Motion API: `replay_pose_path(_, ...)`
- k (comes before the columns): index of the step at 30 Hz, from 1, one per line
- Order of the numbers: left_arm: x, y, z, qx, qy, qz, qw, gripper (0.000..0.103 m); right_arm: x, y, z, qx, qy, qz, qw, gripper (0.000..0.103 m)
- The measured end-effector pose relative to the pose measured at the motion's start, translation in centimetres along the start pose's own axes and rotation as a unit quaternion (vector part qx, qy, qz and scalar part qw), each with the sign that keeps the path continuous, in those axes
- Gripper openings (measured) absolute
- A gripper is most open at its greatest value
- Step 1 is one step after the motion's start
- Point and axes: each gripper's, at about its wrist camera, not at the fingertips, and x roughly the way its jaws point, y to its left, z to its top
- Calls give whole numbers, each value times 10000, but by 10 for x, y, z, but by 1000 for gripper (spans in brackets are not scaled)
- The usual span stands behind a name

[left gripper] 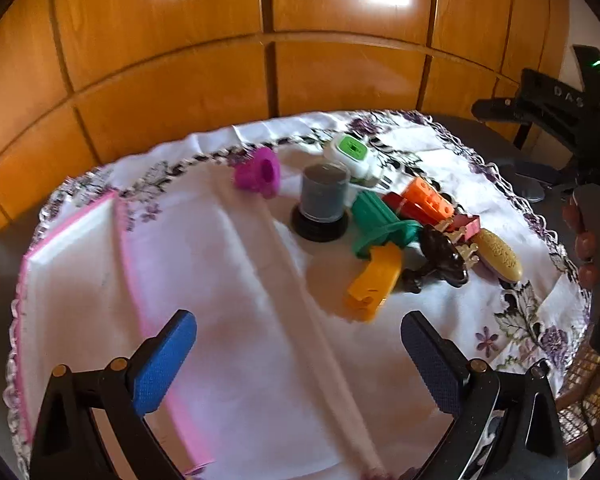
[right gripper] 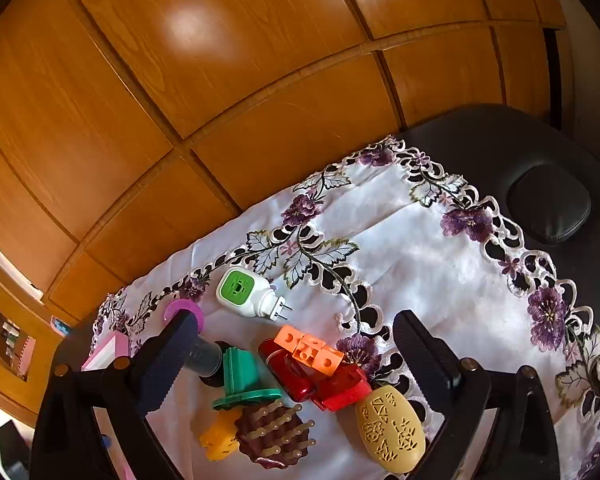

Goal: Organize rigid objects
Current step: 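Move the left tool to the yellow-orange block and open around it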

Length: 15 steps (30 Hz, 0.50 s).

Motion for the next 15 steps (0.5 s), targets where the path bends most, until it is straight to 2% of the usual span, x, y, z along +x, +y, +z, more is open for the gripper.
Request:
replay_pose_path(3, 9, -5, 2, 11, 122, -77, 9999, 103, 0, 0, 0, -12, 9, -11, 10000, 100)
replay_pose_path(8, 18, -12, 4, 85, 263, -460, 9986, 103, 2, -1, 0, 32, 49, 4, 10000, 100)
replay_pose_path(11, 22, -17, 8, 202, 249, -398, 9987, 103, 1, -1, 0, 59, 44, 2, 10000, 100)
replay_pose_path(15, 36, -28, 16, 419, 386, -484, 9972, 95, 1, -2, 1, 119, 40, 17, 9999, 100)
